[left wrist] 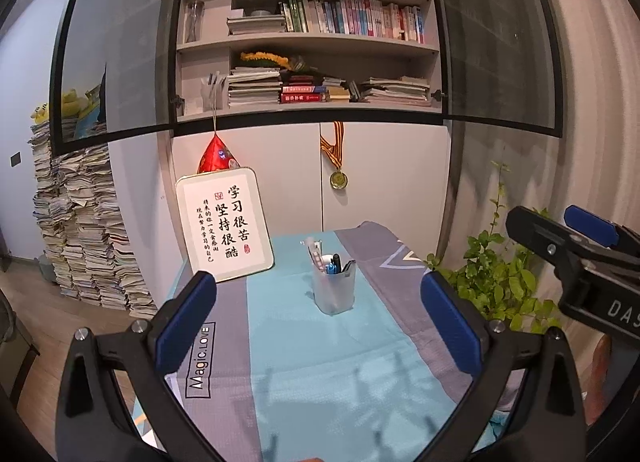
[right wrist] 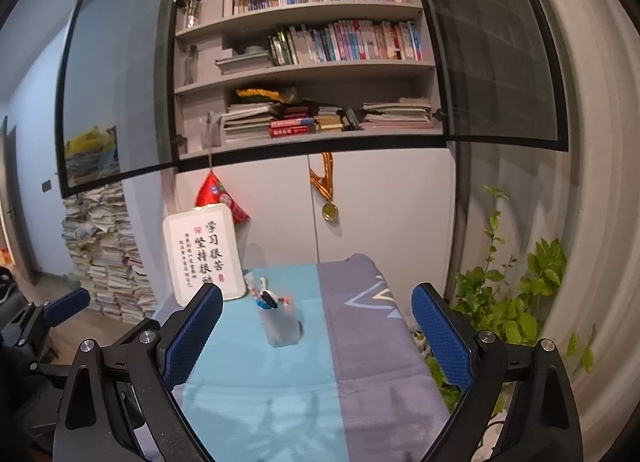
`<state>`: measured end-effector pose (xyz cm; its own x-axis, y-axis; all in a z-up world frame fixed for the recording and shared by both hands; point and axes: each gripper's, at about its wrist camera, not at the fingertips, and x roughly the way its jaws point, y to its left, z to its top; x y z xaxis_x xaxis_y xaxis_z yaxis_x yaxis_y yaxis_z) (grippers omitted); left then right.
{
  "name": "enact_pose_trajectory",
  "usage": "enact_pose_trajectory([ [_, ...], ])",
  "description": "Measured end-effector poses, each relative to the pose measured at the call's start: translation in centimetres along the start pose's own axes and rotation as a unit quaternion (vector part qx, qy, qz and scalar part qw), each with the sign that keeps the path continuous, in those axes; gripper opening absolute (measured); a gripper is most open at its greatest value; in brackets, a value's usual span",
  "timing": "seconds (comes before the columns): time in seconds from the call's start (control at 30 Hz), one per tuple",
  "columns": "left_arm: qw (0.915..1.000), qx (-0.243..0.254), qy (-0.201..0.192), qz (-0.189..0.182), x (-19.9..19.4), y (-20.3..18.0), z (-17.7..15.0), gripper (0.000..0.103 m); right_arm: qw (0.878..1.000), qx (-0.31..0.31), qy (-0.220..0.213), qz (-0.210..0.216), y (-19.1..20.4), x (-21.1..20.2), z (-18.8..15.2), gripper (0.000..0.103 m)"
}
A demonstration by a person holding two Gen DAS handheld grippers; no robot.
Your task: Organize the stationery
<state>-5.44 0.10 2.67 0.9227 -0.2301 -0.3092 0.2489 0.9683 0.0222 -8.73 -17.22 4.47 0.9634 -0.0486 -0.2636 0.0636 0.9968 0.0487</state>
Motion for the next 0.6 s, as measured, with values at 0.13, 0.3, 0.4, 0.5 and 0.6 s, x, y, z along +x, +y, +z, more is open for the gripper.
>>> enact_pose_trajectory([
  [0.13,1.0,0.001,-0.007,-0.001,-0.6,0.1,0.0,0.102,1.0,0.0,-0.006,0.004,0.0,-0.7,-0.1,0.096],
  [0.3,0.9999,0.003,-0.013,-0.002,-1.2,0.0,0.1,0.102,1.0,-0.001,-0.011,0.005,0.0,-1.3,-0.2,0.096],
  [0.4,0.9999,0.003,-0.015,-0.002,-1.5,0.2,-0.1,0.102,1.0,-0.001,-0.012,0.003,0.0,-1.6,-0.1,0.096],
  [0.5,0.9999,0.002,-0.015,-0.003,-1.6,0.2,-0.1,0.102,1.0,0.0,-0.012,0.003,0.0,-1.6,-0.1,0.096],
  [0.6,0.9999,0.003,-0.015,-0.003,-1.8,0.0,-0.1,0.102,1.0,0.0,-0.012,0.004,-0.1,-1.6,-0.2,0.096],
])
